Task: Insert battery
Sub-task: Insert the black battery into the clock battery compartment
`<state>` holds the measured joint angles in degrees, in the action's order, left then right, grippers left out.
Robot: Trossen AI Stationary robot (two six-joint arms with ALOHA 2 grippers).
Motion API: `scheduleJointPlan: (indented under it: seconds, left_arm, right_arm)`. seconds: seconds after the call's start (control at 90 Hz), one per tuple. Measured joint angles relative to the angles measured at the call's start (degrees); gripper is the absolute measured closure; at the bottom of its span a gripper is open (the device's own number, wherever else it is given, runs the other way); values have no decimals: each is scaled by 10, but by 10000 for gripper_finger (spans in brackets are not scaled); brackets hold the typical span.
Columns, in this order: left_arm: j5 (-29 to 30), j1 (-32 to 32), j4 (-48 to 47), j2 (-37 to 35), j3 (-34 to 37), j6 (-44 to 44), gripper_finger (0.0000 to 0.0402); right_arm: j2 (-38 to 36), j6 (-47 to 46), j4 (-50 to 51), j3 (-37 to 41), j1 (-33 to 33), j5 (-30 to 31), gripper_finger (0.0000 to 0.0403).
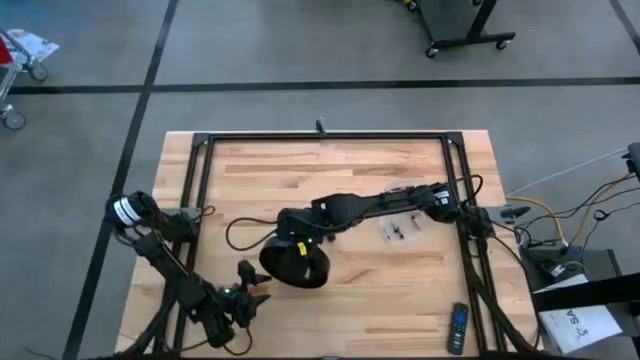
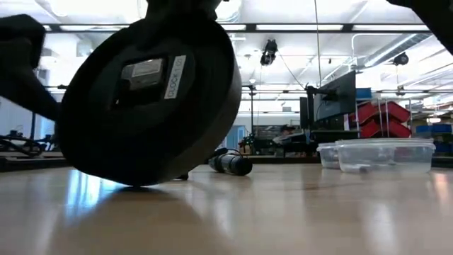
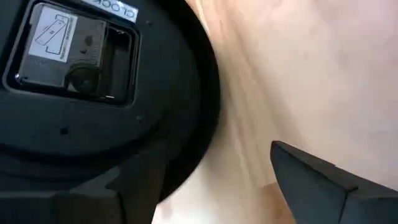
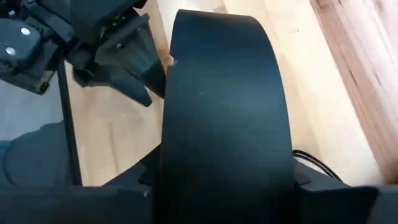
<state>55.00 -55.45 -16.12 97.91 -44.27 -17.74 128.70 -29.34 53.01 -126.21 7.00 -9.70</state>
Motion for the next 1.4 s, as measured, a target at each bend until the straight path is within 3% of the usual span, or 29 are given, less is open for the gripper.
scheduleJointPlan:
  seconds: [0.344,0.644,0.789,0.922,1.1,1.222,1.4]
  left_arm:
    - [-84,75,1,0,0,115,147]
    - [-89,92,6,0,0,137,295]
    - [-92,102,6,0,0,206,342]
    - [-97,110,7,0,0,267,349]
    - [-111,125,7,0,0,328,326]
    - [-155,144,14,0,0,353,318]
    - [-171,165,43,0,-1,339,361]
  right_arm:
    - [1,-11,11,1,-21,-52,249]
    - [2,-10,12,2,-37,-104,260]
    - [3,-16,15,2,-40,-118,253]
    - [3,-16,25,2,-44,-124,258]
    - [2,-17,28,2,-44,-124,259]
    - [2,-17,26,2,-44,-124,251]
    - [2,-11,27,2,-44,-124,256]
